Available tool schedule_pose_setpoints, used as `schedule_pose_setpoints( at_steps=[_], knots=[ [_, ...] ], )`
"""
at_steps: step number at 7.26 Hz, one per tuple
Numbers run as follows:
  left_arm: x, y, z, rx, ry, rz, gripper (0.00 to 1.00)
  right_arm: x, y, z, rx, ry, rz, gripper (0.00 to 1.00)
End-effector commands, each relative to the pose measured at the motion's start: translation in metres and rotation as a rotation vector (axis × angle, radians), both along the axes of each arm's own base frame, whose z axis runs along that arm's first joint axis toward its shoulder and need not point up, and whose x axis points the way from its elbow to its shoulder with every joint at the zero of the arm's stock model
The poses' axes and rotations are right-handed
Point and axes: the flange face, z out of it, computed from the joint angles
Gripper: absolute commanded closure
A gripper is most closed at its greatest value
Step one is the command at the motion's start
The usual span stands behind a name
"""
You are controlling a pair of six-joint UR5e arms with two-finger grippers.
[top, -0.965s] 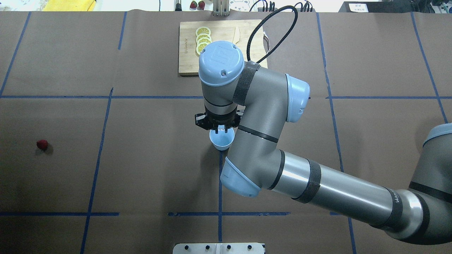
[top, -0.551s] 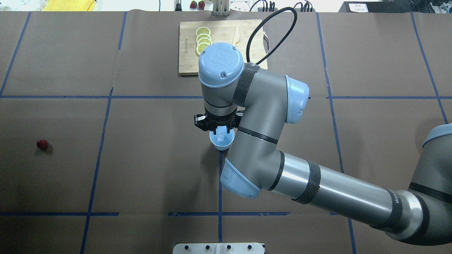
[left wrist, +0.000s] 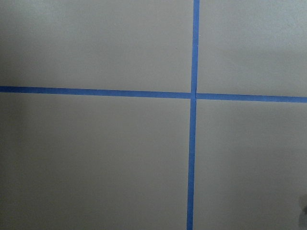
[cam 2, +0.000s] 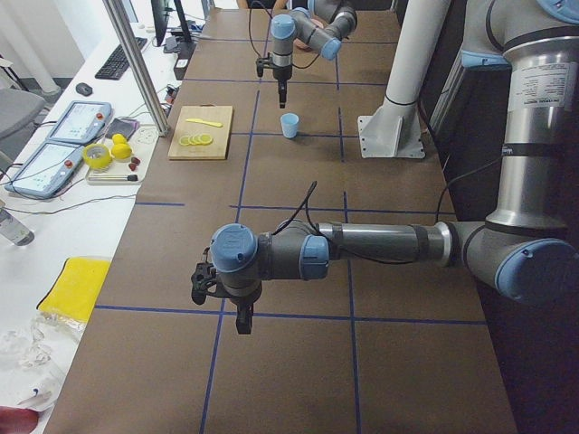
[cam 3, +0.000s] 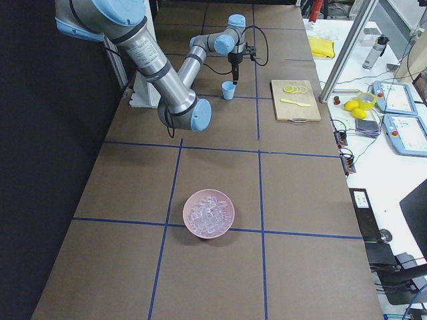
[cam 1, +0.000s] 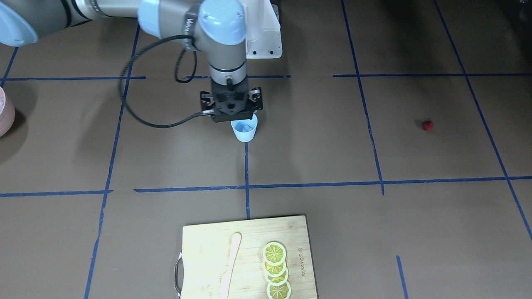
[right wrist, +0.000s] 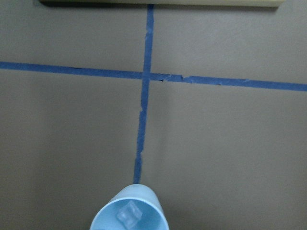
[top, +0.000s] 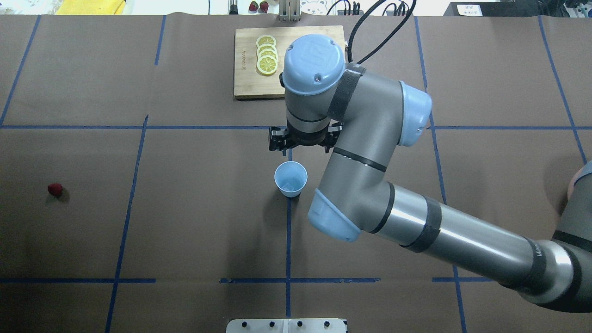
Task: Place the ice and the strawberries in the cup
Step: 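Move the right gripper back to the pink bowl of ice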
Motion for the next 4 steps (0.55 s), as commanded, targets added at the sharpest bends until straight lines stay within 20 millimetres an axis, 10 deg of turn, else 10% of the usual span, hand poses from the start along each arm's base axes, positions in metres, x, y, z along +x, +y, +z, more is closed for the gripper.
schedule_pose_setpoints(
  at_steps=[1,4],
  knots=[
    [0.0,-0.002,-0.003,0.005,0.0,-0.001,0.0,0.111,-0.002,0.057,0.054,-0.003,0.033,0.01],
    [0.0,-0.001,-0.008,0.015,-0.001,-0.001,0.0,0.238,0.001,0.122,0.102,0.034,-0.012,0.01]
  ],
)
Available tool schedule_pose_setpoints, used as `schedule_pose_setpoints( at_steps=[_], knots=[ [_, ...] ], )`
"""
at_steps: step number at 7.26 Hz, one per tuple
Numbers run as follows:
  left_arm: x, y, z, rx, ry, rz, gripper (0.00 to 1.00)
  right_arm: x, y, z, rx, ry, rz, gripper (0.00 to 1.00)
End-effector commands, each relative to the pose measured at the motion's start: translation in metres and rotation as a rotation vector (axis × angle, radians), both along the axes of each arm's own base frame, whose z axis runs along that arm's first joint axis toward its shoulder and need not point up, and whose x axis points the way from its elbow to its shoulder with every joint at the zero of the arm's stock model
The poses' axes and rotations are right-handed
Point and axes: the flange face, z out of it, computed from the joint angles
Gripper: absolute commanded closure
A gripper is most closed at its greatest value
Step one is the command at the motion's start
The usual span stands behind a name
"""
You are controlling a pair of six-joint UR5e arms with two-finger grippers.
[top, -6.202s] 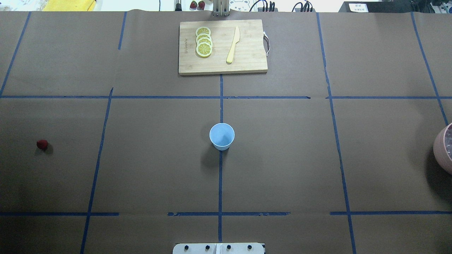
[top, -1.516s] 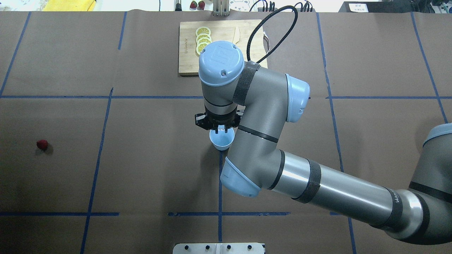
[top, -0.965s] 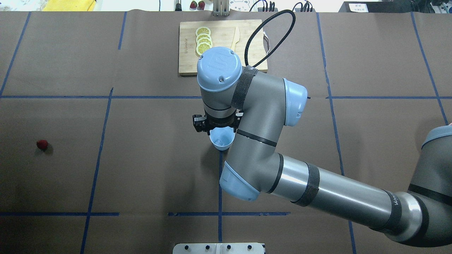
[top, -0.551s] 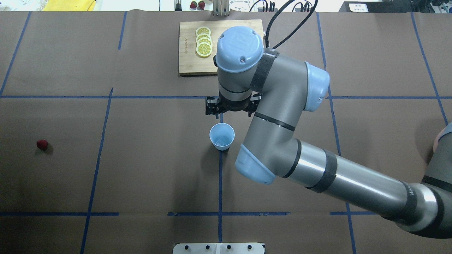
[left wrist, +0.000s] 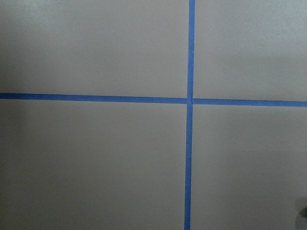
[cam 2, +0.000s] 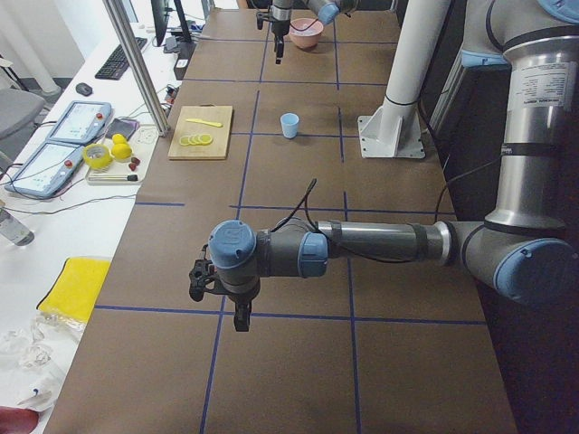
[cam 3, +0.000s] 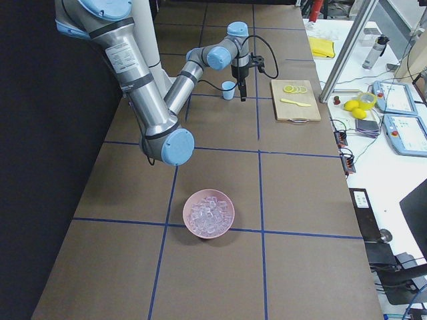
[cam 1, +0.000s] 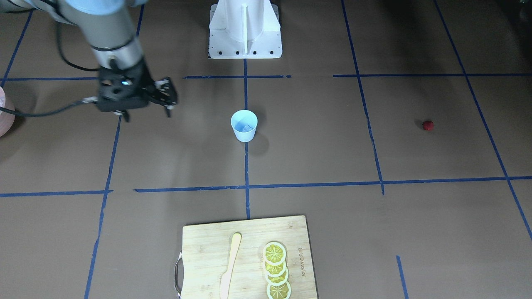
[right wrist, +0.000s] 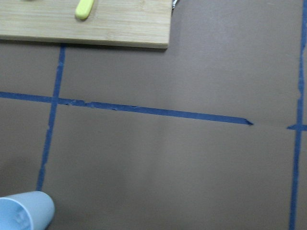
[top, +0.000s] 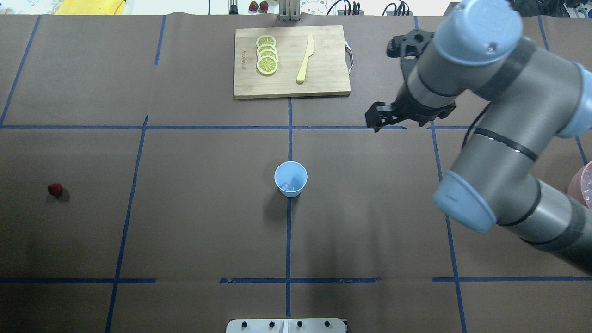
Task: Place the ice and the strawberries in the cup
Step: 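Move the right gripper back to the pink bowl of ice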
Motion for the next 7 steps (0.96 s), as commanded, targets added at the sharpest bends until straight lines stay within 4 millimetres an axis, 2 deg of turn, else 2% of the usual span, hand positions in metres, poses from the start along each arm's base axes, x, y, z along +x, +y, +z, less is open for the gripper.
schedule_pose_setpoints(
  at_steps=[1,2,3,4,6,7],
  knots=[
    [0.0,0.0,-0.004,0.006,0.0,-0.001,0.0,0.092,-0.004,0.061,0.027,0.037,-0.062,0.01],
    [0.0,-0.001,-0.004,0.008,-0.001,-0.001,0.0,0.141,-0.006,0.095,0.048,0.069,-0.093,0.01],
    [0.0,-0.001,-0.005,0.009,-0.001,-0.001,0.0,0.178,-0.008,0.119,0.067,0.076,-0.134,0.01],
    [0.0,-0.001,-0.005,0.009,-0.001,-0.001,0.0,0.218,-0.003,0.153,0.1,0.109,-0.191,0.01],
    [0.0,0.0,-0.004,0.009,-0.001,0.0,0.0,0.255,0.024,0.207,0.102,0.096,-0.286,0.01],
    [0.0,0.0,-0.004,0.009,-0.001,0.0,0.0,0.266,0.05,0.243,0.127,0.091,-0.289,0.02]
  ],
)
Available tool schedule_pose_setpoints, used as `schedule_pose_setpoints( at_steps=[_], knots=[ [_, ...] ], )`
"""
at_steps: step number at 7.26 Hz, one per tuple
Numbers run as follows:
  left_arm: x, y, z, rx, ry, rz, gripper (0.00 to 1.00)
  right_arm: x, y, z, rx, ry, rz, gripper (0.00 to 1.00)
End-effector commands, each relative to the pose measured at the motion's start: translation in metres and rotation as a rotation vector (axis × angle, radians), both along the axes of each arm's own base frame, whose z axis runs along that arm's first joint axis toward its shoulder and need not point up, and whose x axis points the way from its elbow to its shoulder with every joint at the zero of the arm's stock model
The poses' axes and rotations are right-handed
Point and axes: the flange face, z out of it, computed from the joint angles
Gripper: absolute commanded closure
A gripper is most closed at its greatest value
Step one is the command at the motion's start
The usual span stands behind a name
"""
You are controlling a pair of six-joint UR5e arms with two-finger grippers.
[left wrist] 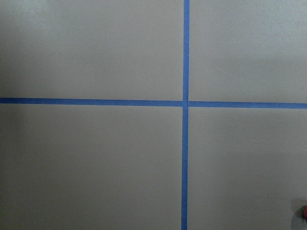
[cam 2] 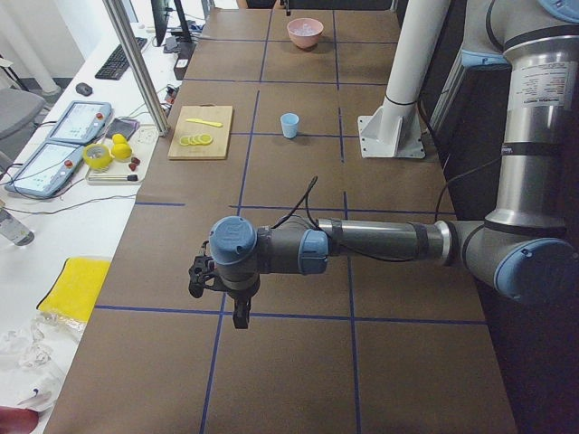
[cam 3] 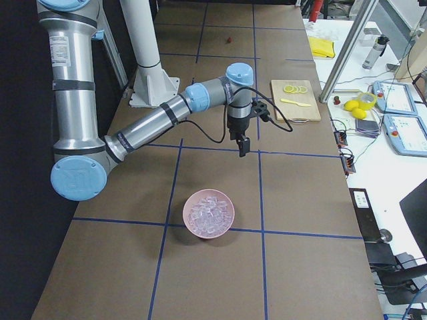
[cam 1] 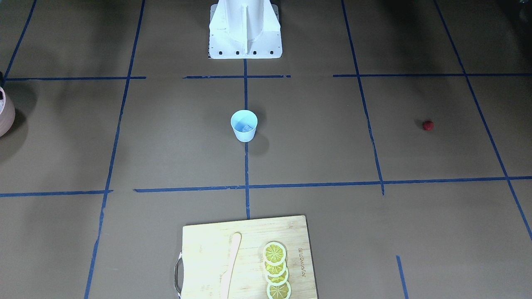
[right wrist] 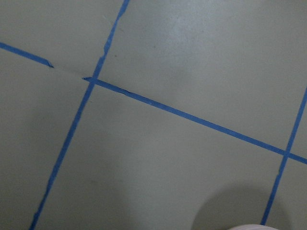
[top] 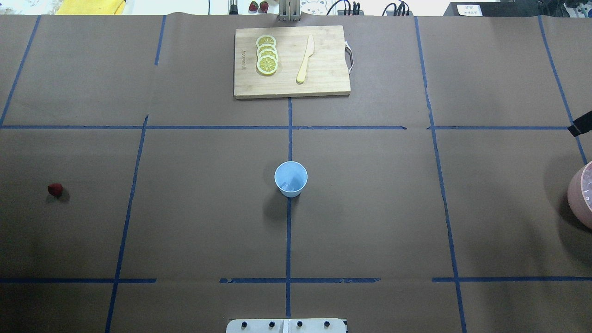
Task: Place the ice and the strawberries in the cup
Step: 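Move the right gripper back to the pink bowl of ice, then lower the right gripper into the ice cubes in the bowl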
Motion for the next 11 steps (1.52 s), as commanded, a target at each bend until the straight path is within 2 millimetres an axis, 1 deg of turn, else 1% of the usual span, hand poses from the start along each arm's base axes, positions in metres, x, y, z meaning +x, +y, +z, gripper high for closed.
schedule_pose_setpoints(
  at_steps=[1,2,3,4,5,6,7,8,9,11],
  knots=[
    [0.0,0.001,-0.001,0.001,0.001,0.0,0.0,0.024,0.048,0.075,0.05,-0.025,-0.022,0.02],
    [0.0,0.001,-0.003,0.005,0.001,-0.001,0.0,0.028,0.061,0.113,0.065,-0.034,-0.022,0.03],
    [0.0,0.002,-0.005,0.009,0.001,-0.001,0.0,0.029,0.068,0.143,0.052,-0.04,-0.027,0.06],
    [0.0,0.002,-0.006,0.011,0.0,-0.001,0.0,0.03,0.073,0.154,0.034,-0.058,-0.031,0.15],
    [0.0,0.001,-0.007,0.013,0.0,-0.001,0.0,0.031,0.081,0.165,0.005,-0.062,-0.035,0.27],
    [0.0,0.001,-0.006,0.012,-0.001,-0.001,0.0,0.032,0.085,0.171,-0.009,-0.061,-0.038,0.35],
    [0.0,0.001,-0.006,0.012,-0.001,-0.001,0.0,0.034,0.094,0.176,-0.024,-0.062,-0.041,0.38],
    [0.0,0.002,-0.006,0.012,0.0,0.0,0.0,0.035,0.096,0.182,-0.037,-0.059,-0.04,0.4],
    [0.0,0.002,-0.005,0.012,-0.001,0.001,0.0,0.035,0.097,0.194,-0.048,-0.053,-0.053,0.4],
    [0.0,0.003,-0.004,0.012,0.0,0.001,0.0,0.034,0.093,0.211,-0.075,-0.044,-0.053,0.4]
  ],
)
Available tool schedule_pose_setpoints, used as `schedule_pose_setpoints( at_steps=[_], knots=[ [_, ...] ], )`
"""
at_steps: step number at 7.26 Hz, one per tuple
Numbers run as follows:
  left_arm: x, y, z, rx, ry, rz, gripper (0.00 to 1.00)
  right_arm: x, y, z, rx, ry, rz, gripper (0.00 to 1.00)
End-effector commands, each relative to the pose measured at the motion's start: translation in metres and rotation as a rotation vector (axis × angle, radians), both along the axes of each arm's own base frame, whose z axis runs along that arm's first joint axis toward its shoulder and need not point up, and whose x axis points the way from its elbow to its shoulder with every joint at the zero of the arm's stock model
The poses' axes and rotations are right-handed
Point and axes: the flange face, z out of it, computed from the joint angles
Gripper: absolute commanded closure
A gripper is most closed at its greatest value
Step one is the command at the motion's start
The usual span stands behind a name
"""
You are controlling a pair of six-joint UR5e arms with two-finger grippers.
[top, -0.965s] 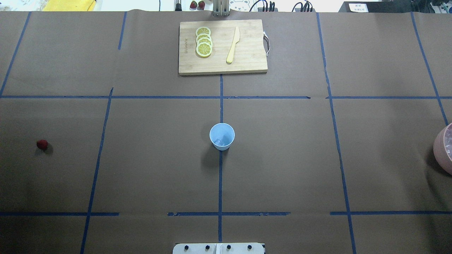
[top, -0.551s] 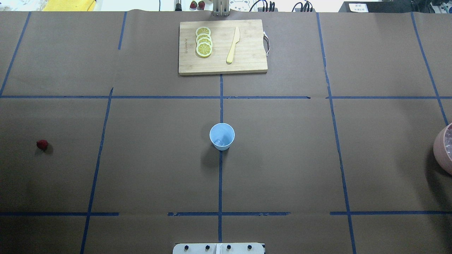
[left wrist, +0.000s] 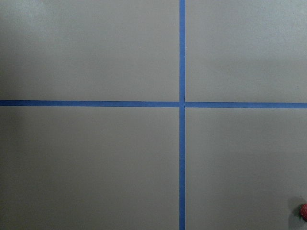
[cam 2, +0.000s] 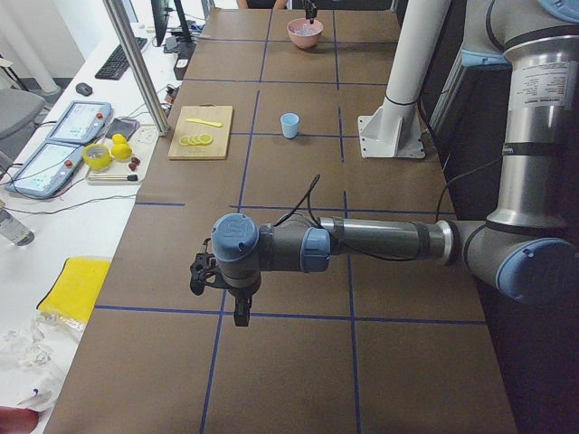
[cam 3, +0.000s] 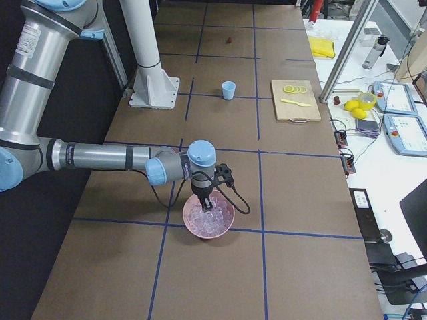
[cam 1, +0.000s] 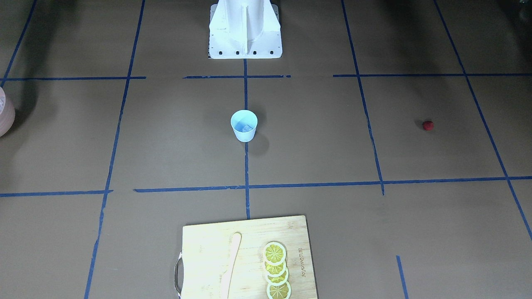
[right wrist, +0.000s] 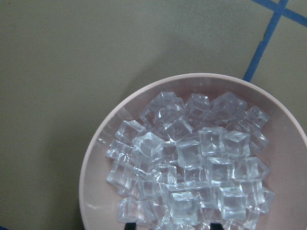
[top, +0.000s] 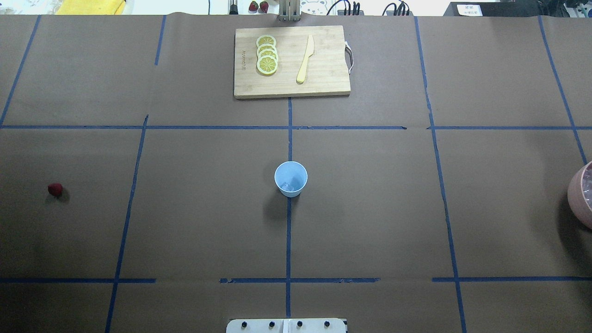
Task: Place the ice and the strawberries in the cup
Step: 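Lower the right gripper into the ice cubes in the bowl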
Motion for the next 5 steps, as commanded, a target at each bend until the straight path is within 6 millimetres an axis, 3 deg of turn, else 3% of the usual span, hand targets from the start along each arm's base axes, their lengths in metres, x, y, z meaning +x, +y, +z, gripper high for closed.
schedule_pose_setpoints(
  at_steps=[1,3,5],
  knots=[
    [0.0,0.0,-0.001,0.004,0.0,0.0,0.0,-0.001,-0.002,0.011,-0.019,0.006,-0.001,0.4],
    [0.0,0.0,-0.003,0.007,0.0,0.0,0.0,-0.001,-0.001,0.018,-0.03,0.011,0.0,0.4],
    [0.0,0.0,-0.003,0.007,0.0,-0.001,0.0,-0.005,-0.015,0.02,-0.029,0.01,0.002,0.41]
  ],
)
